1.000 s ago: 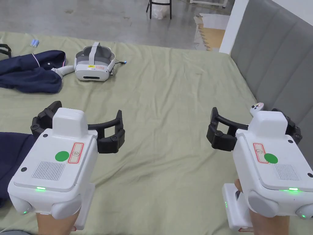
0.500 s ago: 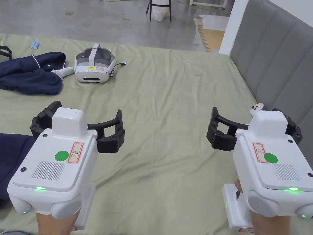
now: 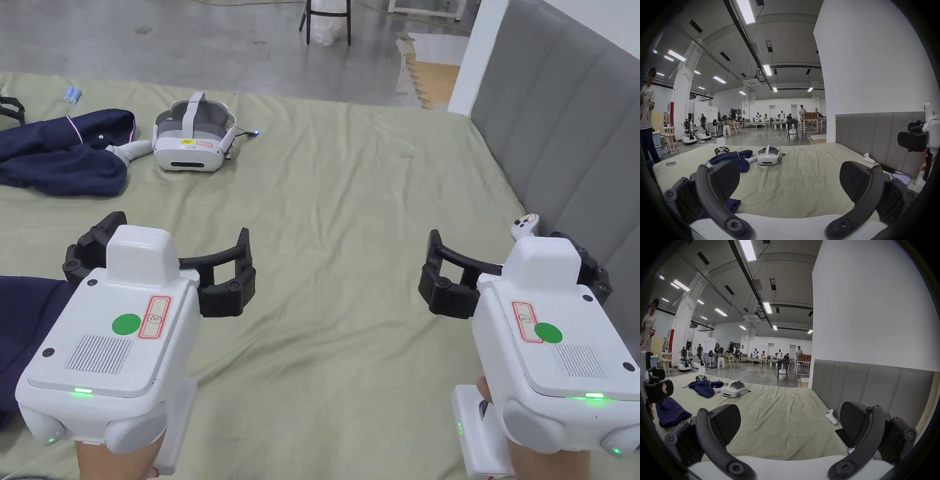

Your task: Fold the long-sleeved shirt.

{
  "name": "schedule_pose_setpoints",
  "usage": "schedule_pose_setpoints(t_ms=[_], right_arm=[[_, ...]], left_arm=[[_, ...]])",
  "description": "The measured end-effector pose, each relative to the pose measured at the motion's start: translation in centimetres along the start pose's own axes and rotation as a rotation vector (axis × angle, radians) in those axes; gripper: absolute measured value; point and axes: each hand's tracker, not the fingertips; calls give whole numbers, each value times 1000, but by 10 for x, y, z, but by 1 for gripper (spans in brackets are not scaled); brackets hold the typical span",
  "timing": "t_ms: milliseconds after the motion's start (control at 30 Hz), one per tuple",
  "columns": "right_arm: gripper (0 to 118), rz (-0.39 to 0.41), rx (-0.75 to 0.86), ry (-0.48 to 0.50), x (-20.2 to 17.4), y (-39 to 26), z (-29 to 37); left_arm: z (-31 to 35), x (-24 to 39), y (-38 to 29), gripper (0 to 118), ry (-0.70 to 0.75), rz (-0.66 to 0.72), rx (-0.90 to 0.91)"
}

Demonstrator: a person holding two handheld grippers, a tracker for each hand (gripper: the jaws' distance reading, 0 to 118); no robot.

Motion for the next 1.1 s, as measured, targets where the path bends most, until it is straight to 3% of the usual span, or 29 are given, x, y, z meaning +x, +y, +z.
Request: schedule_pose_setpoints(t_ms=[1100], right_arm=[[118,-9,-34,1,2,1,0]], left_arm=[[2,-1,0,111,2,2,-13]])
